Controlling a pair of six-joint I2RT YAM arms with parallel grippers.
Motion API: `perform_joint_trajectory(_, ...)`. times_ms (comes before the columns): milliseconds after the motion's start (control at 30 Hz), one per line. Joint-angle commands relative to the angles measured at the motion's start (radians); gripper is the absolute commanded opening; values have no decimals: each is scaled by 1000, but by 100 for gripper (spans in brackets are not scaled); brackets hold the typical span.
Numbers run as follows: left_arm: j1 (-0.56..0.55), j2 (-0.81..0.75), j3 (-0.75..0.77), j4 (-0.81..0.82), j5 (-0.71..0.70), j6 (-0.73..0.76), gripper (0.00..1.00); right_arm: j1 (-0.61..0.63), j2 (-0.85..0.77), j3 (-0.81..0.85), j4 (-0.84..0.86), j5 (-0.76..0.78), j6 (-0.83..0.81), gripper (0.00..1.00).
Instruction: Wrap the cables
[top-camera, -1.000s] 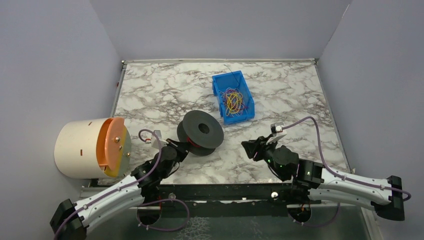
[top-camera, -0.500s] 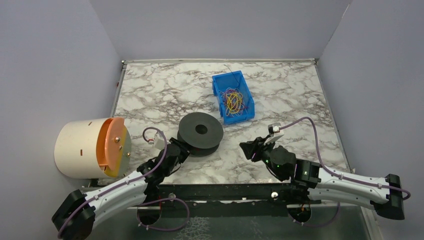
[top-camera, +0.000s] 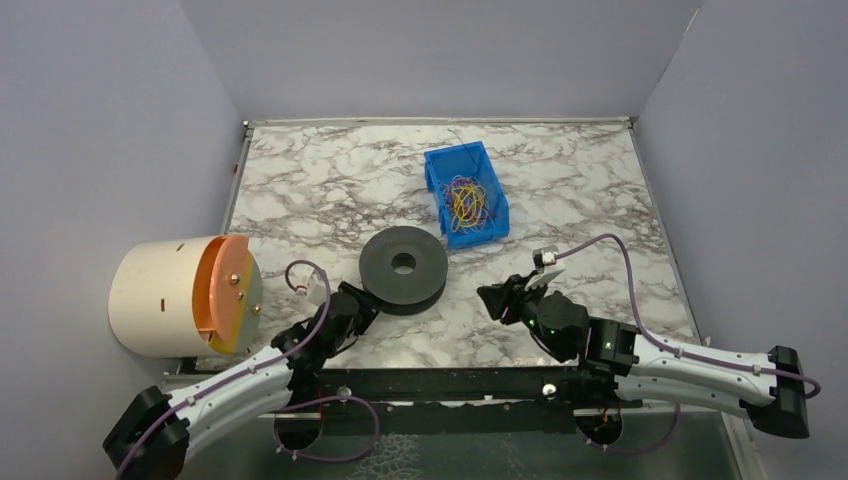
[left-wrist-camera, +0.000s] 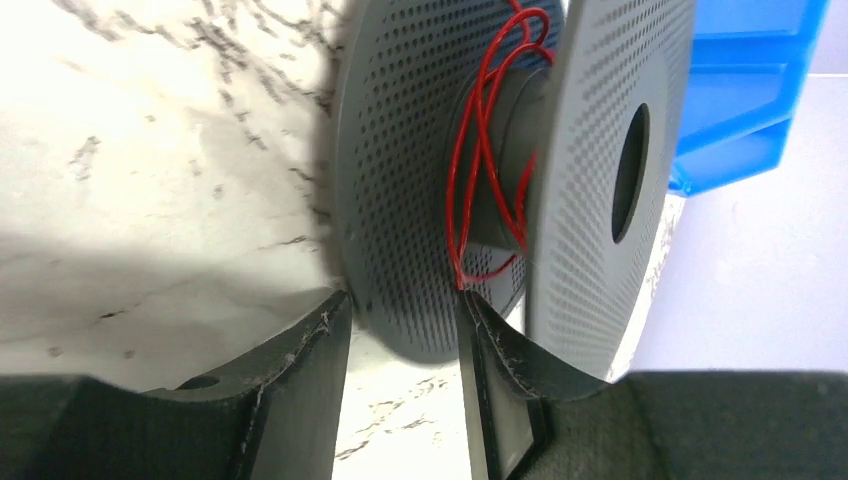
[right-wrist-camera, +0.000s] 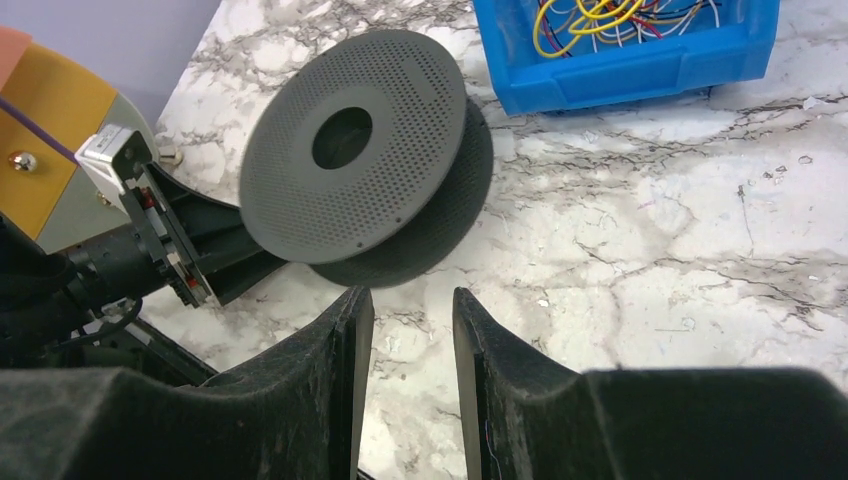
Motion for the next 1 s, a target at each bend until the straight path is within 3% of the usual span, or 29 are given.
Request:
perform_joint_trajectory(0, 5, -53, -25, -65, 41, -31, 46, -3, 6, -13, 30, -10, 22, 39)
perform_joint_trajectory(500, 7, -214, 8, -258, 79, -22, 44, -3, 104, 17, 0, -35, 62, 40)
perform_joint_trajectory(800, 8, -161, 123, -320, 109, 106, 43, -6, 266, 110, -56, -96, 13, 44)
perform_joint_trajectory(967, 7, -137, 239, -409, 105, 224, 43, -25, 376, 158, -55, -202, -26, 43)
